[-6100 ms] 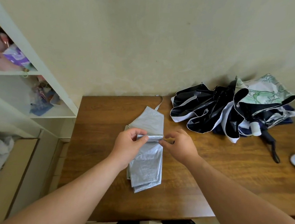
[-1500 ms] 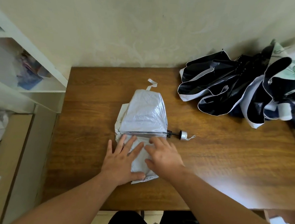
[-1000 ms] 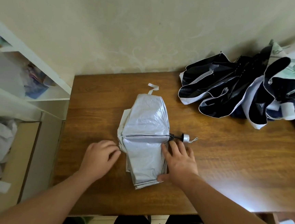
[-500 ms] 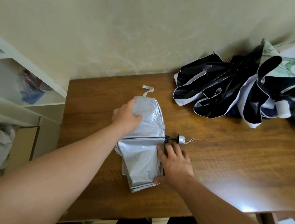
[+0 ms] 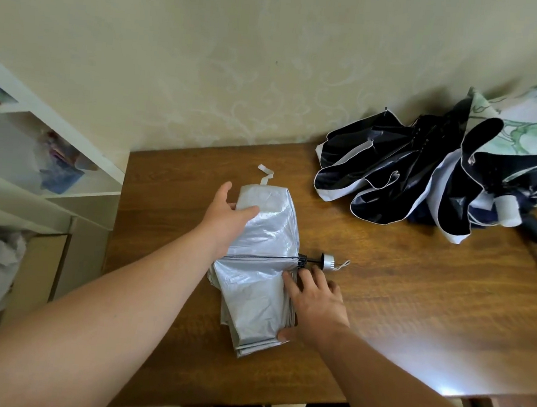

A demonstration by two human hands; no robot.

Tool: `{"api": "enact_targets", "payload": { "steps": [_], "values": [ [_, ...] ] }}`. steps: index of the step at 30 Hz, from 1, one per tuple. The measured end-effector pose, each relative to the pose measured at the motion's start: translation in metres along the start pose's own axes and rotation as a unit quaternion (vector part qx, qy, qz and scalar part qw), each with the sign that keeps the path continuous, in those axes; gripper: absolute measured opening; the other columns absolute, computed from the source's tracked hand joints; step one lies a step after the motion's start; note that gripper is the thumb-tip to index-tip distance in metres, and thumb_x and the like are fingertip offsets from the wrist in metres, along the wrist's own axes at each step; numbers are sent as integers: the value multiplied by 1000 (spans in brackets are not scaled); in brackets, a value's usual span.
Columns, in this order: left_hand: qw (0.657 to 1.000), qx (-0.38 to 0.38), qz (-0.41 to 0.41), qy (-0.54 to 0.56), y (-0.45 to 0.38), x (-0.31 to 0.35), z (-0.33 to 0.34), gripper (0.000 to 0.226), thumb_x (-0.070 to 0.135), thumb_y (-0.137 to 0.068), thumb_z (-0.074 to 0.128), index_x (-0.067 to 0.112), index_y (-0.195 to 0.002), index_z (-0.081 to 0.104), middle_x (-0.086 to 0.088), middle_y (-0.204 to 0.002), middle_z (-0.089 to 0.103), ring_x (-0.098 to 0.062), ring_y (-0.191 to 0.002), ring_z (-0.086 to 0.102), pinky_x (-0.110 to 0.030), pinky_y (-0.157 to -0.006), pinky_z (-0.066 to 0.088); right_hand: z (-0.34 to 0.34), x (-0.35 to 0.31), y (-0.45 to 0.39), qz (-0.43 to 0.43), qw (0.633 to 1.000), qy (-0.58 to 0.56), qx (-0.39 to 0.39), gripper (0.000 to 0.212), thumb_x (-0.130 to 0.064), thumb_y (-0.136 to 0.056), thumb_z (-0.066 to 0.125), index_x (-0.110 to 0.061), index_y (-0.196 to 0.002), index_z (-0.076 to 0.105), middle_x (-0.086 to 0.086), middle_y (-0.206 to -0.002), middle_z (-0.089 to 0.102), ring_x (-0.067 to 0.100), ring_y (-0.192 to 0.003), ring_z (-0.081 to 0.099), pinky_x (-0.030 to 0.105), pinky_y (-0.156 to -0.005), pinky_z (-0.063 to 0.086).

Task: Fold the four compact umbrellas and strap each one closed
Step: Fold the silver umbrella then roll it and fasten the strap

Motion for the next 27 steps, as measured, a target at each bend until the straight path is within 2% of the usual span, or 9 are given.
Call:
{"api": "enact_targets", "payload": {
  "steps": [5, 7, 9, 11, 14, 16, 20, 23, 27],
  "values": [
    [999, -5, 8, 42, 18, 5, -6, 89, 35, -90, 84, 41, -162, 31, 0, -145, 50, -23, -130, 55, -47, -113, 47, -5, 4, 1, -26, 999, -14, -15, 132, -81, -66, 76, -37, -162, -4, 3, -164, 11, 35, -157, 2, 62, -124, 18],
    [998, -21, 31, 48, 25, 6, -9, 79, 31, -91, 84, 39, -157, 42, 3, -136, 57, -21, -125, 60, -46, -111, 50, -13, 15, 0, -39, 997, -44, -40, 126, -81, -66, 75, -42, -162, 4, 1, -164, 15, 32, -155, 8, 59, -123, 27],
    [997, -34, 60, 37, 33, 7, -10, 59, 21, -92, 82, 36, -144, 57, 3, -126, 66, -16, -114, 67, -41, -104, 55, -27, 26, -1, -40, 994, -83, -51, 102, -77, -71, 74, -45, -157, 29, 0, -158, 35, 28, -148, 31, 52, -115, 42],
    [996, -41, 81, 16, 42, 5, -12, 51, 10, -91, 80, 39, -129, 64, 3, -125, 71, -14, -111, 69, -40, -101, 58, -48, 34, 0, -22, 992, -117, -33, 63, -69, -81, 70, -44, -138, 57, -6, -137, 61, 24, -127, 57, 43, -102, 52],
    [993, -50, 100, -20, 57, 2, -15, 58, 3, -88, 80, 49, -119, 64, 13, -127, 68, -12, -122, 64, -39, -103, 56, -84, 33, 9, 10, 976, -206, 65, 31, -55, -92, 66, -38, -118, 70, -12, -108, 72, 14, -98, 66, 33, -82, 55],
    [992, -61, 105, -18, 69, 2, -18, 68, -1, -87, 79, 49, -128, 61, 18, -130, 61, -10, -127, 59, -35, -101, 55, -106, 29, 16, 34, 958, -259, 119, 41, -50, -94, 68, -35, -132, 66, -10, -116, 71, 8, -95, 62, 27, -80, 49],
    [992, -67, 104, -15, 88, 1, -24, 75, -2, -88, 78, 41, -145, 56, 12, -137, 60, -12, -123, 62, -36, -93, 61, -129, 18, 21, 40, 948, -278, 151, 61, -44, -91, 73, -28, -147, 54, -4, -135, 60, 11, -112, 58, 26, -95, 46],
    [993, -62, 101, -22, 100, -5, -28, 64, -2, -91, 75, 40, -138, 63, 8, -138, 64, -14, -118, 67, -40, -91, 64, -130, 11, 22, 39, 947, -279, 157, 63, -36, -91, 73, -30, -150, 51, -4, -132, 59, 8, -108, 52, 25, -96, 44],
    [993, -67, 97, -17, 110, -20, -30, 55, -5, -94, 70, 41, -124, 67, 8, -127, 71, -10, -111, 69, -29, -83, 63, -113, 9, 28, 45, 947, -279, 155, 64, -35, -93, 69, -33, -153, 45, -4, -134, 55, 12, -114, 57, 30, -96, 52]
  ]
}}
Point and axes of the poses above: each hand's wrist, its own y-axis away from the middle knuckle, its own z-axis out of the palm, x = y × z, the point moved 1 cm from there along -y, towards the middle knuckle
